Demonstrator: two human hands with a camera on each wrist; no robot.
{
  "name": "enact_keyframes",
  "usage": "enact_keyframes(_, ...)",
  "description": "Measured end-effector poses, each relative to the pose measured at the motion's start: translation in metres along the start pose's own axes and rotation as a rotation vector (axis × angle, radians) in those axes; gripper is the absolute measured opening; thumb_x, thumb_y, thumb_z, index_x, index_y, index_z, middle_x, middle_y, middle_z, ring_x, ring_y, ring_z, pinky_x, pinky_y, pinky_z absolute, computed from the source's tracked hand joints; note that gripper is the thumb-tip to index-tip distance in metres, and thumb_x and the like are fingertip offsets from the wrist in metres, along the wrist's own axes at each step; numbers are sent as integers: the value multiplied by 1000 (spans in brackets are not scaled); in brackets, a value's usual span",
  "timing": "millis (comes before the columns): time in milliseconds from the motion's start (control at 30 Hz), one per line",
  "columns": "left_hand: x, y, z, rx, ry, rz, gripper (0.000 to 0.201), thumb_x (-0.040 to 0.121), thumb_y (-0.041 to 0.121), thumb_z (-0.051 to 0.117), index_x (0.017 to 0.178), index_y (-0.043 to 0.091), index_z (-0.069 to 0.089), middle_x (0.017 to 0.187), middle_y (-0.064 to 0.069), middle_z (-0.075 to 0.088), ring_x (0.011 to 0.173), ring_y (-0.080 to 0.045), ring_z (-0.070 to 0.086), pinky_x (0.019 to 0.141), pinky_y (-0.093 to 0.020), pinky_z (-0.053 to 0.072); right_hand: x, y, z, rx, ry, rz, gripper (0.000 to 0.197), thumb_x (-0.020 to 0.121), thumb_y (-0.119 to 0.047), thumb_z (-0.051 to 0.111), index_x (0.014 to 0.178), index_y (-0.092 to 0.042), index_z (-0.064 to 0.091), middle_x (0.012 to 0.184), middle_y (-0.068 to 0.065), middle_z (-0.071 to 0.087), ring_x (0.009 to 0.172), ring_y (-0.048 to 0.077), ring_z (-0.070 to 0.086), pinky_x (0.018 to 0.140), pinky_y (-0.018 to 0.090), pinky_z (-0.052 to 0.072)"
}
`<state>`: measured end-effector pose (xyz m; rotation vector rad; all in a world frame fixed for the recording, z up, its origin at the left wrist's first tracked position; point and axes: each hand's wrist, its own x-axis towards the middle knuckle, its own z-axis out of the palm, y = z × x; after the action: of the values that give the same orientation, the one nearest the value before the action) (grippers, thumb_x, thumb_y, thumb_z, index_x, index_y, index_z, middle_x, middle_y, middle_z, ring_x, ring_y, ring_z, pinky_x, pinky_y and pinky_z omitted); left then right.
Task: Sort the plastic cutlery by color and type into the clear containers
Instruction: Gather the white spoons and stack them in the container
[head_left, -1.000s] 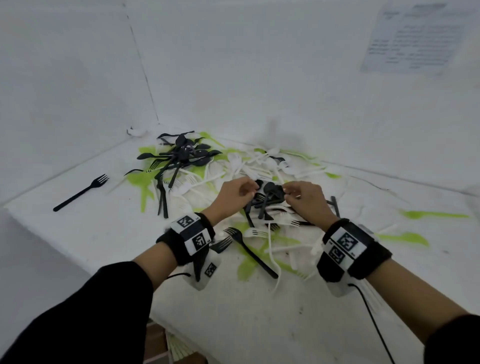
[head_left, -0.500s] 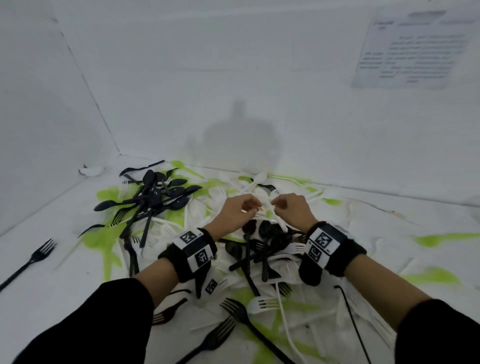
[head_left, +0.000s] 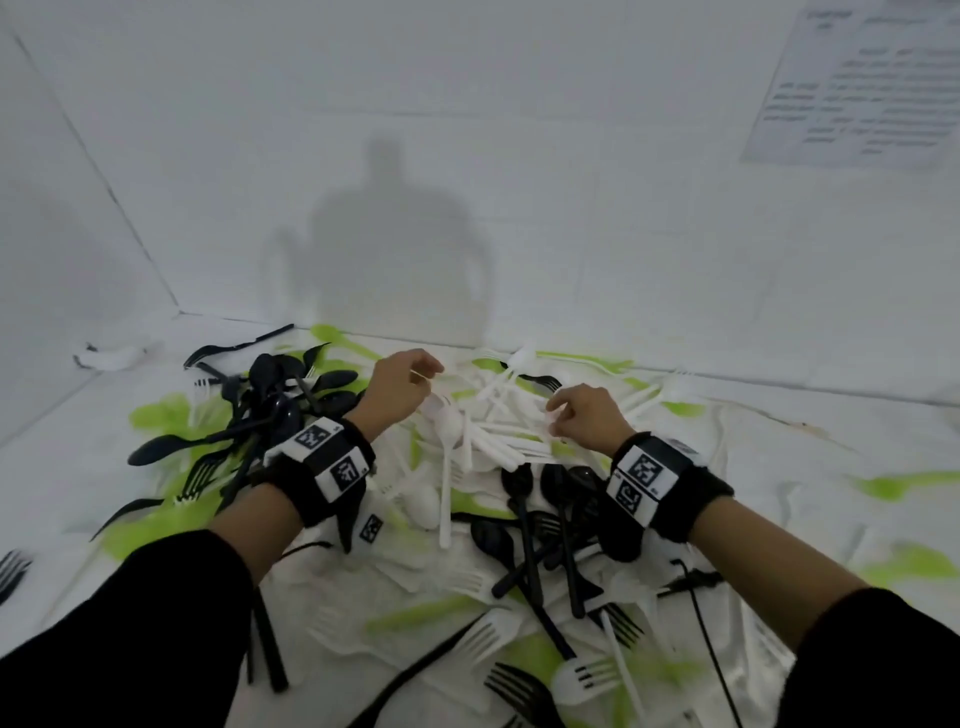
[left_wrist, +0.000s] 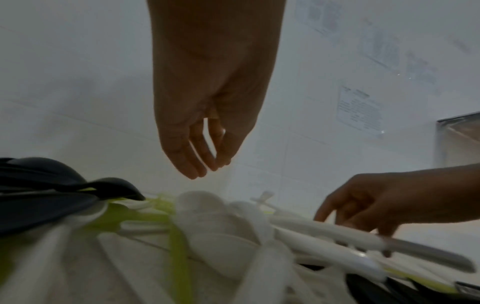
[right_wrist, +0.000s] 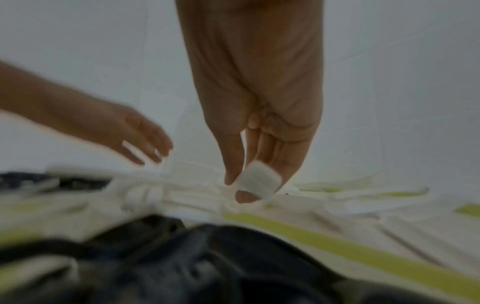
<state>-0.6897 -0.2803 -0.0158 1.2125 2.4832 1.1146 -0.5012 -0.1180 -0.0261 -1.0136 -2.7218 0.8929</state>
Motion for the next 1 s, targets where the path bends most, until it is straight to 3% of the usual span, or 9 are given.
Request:
enact_keyframes(100,10,-19,-2,191,-135,-142,32,84,9,65,113,2,58,115,-19,57,97,-27,55,85,-31,42,-8,-3,-8,180,35,41,17,77,2,66,92,-3,70,63,0,66,63,7,64,55,16,49)
enact_keyframes(200,11,-24,4,196,-179,-199,38,80,17,72,111,-1,59,111,-19,61,99,-27,57,78,-25,40,-18,-6,-14,305,56,86,13,78,6,61,88,0,68,61,6,64,51,13,59,45,21,51)
enact_keyframes(467,9,-18,3,81,-54,-148,22,74,9,76,92,-1,69,85,-20,71,81,-27,66,77,-22,46,-22,-7,-14,424,52,124,11,83,2,59,90,-6,58,67,6,59,67,16,57,51,21,51)
enact_keyframes(567,5,-17,-3,-2,-45,-124,6,83,2,64,83,2,70,61,-4,69,63,-10,66,56,-3,40,-17,-11,-9,419,89,106,11,85,-1,51,93,-8,46,86,9,53,85,23,49,71,32,45)
enact_keyframes(667,2,-12,-9,-320,-11,-212,14,89,1,57,96,7,68,45,11,57,39,3,51,43,-6,39,-13,-18,-2,283,63,115,13,90,-13,49,97,-5,41,96,9,47,90,23,45,73,29,34)
enact_keyframes(767,2,-2,-16,-672,41,-313,12,93,7,54,96,4,66,65,6,58,56,-3,50,53,-12,41,-7,-19,6,89,-5,82,22,86,-17,60,101,-2,53,107,12,56,106,28,51,74,24,31)
enact_keyframes(867,4,8,-20,-908,11,-368,18,98,15,47,84,13,58,88,2,56,84,-13,56,76,-29,48,-4,-14,10,-40,-86,106,31,79,-28,72,68,-12,48,93,10,58,109,28,53,63,25,31)
enact_keyframes(933,7,9,-18,-760,-28,-401,16,98,25,47,89,12,51,92,0,52,92,-19,56,71,-30,47,-2,-12,9,-11,-85,95,26,75,-26,76,75,-4,61,91,11,63,105,27,57,58,23,33)
enact_keyframes(1000,6,4,-14,-355,-93,-393,26,93,38,53,90,12,46,87,-3,50,83,-19,53,60,-26,41,-3,-10,8,3,-79,81,29,74,-27,77,84,-1,66,102,16,66,101,26,59,65,25,34)
